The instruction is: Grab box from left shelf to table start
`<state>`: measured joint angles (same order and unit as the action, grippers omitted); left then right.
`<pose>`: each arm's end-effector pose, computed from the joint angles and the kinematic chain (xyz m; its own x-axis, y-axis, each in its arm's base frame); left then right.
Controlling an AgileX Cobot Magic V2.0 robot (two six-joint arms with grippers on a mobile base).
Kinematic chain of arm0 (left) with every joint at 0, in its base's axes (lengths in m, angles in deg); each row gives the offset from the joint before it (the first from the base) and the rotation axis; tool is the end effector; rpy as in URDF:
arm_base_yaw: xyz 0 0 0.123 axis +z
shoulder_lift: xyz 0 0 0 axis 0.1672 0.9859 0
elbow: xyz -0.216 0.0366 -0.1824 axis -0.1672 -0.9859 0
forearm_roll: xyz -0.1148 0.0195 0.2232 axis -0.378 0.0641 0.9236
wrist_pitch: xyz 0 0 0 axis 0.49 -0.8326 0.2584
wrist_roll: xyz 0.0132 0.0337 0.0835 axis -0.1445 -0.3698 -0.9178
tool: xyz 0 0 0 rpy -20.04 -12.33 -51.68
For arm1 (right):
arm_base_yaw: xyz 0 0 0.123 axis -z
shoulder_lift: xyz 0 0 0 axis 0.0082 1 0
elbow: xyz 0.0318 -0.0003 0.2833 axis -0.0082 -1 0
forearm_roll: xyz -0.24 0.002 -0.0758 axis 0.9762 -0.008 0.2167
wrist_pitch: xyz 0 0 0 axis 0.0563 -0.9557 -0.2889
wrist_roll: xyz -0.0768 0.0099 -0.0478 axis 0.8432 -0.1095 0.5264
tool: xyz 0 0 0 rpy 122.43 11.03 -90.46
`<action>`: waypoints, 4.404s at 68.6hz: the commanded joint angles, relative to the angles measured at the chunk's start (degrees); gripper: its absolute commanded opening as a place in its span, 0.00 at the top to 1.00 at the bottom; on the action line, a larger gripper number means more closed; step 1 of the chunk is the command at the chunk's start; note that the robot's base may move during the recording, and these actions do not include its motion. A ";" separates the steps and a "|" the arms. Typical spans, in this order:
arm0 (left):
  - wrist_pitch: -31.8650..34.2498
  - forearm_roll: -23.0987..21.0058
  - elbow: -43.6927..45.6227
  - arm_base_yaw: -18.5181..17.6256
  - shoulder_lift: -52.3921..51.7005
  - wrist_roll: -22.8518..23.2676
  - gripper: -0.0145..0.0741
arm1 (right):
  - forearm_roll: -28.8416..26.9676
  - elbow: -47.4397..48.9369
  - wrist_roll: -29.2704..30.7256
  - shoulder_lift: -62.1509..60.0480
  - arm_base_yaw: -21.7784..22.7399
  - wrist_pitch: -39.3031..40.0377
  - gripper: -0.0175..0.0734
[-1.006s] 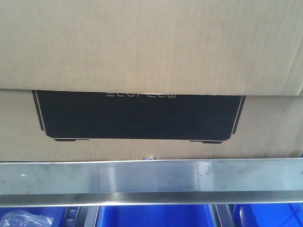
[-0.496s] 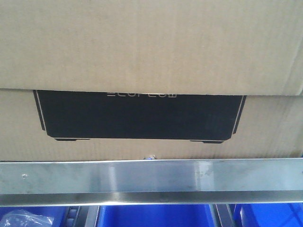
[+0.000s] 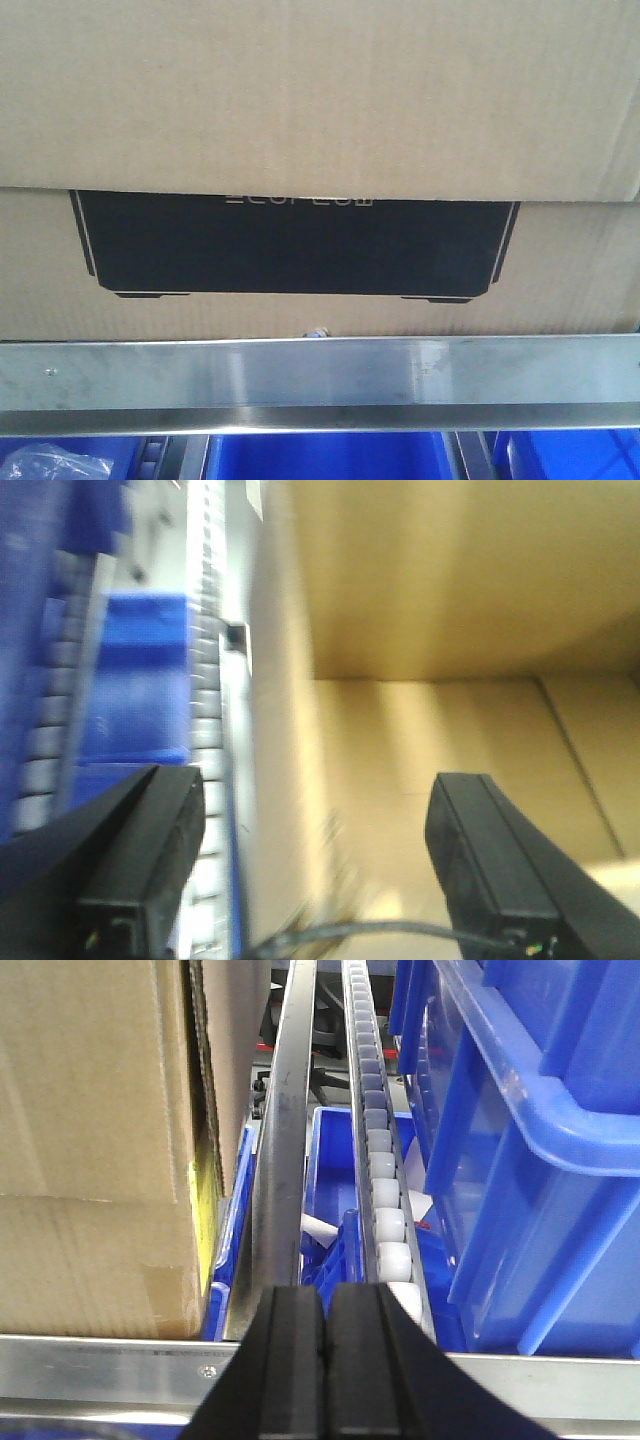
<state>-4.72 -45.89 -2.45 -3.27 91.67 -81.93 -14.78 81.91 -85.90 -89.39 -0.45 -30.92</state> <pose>0.1353 -0.0347 0.4140 -0.3687 0.0359 -0.9288 0.2417 0.9686 -0.0585 0.0561 -0.0008 0.1855 -0.1188 0.0064 -0.9929 0.0088 0.9999 0.0054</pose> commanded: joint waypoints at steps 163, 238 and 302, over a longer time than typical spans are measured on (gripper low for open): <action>-23.08 9.61 36.34 -1.55 37.89 3.97 0.41 | -15.16 78.27 14.00 66.68 0.17 -42.93 0.14; -23.31 8.21 36.34 -1.55 41.56 3.97 0.70 | -12.13 92.17 10.32 90.97 -2.09 -49.61 0.44; -28.25 3.06 35.86 -1.55 29.26 6.96 0.94 | -12.04 91.92 9.26 79.43 -2.49 -55.05 0.74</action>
<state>-32.86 -36.18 31.93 -4.42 126.20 -69.48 -28.46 172.66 -76.68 -5.41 -3.03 -89.93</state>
